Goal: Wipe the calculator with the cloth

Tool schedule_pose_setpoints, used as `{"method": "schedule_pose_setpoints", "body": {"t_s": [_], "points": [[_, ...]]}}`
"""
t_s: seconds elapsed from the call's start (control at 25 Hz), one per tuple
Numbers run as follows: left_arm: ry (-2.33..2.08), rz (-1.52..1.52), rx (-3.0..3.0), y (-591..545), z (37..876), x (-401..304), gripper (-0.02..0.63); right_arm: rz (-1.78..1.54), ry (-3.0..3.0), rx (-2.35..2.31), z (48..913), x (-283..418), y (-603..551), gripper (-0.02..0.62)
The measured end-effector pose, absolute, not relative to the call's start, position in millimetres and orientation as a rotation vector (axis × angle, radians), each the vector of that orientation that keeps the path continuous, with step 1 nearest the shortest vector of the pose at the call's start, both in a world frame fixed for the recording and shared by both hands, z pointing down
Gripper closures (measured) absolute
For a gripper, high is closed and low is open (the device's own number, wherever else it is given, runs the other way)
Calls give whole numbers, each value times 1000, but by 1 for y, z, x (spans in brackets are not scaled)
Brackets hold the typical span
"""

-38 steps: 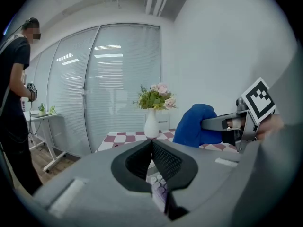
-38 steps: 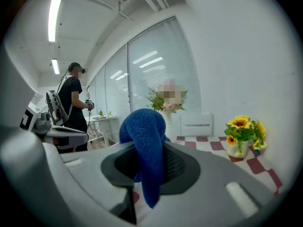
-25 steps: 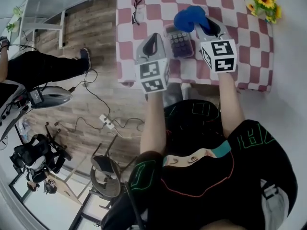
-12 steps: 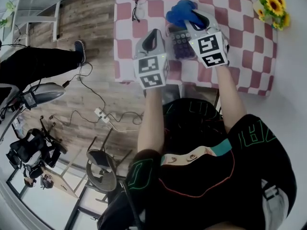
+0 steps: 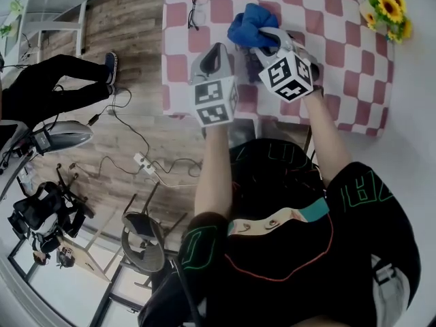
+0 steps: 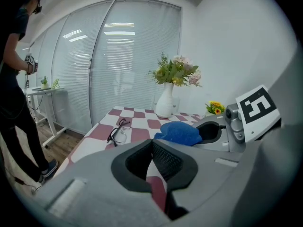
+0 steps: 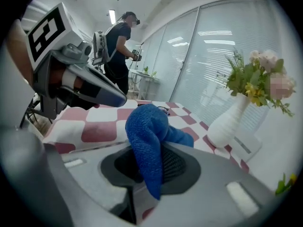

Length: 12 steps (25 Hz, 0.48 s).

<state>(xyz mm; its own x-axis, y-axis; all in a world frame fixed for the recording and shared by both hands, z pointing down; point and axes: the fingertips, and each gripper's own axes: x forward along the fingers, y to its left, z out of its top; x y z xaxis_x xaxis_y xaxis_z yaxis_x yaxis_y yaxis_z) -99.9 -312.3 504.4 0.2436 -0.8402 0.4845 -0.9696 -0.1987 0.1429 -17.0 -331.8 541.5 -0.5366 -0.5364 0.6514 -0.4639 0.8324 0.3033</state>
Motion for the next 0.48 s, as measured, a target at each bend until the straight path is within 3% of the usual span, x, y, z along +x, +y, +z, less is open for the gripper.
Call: {"method": "schedule_pose_setpoints", "body": {"t_s": [0.48], "points": [[-1672, 401, 2111, -293, 509, -97, 595, -209, -2180, 509, 555, -15, -293, 491]]}}
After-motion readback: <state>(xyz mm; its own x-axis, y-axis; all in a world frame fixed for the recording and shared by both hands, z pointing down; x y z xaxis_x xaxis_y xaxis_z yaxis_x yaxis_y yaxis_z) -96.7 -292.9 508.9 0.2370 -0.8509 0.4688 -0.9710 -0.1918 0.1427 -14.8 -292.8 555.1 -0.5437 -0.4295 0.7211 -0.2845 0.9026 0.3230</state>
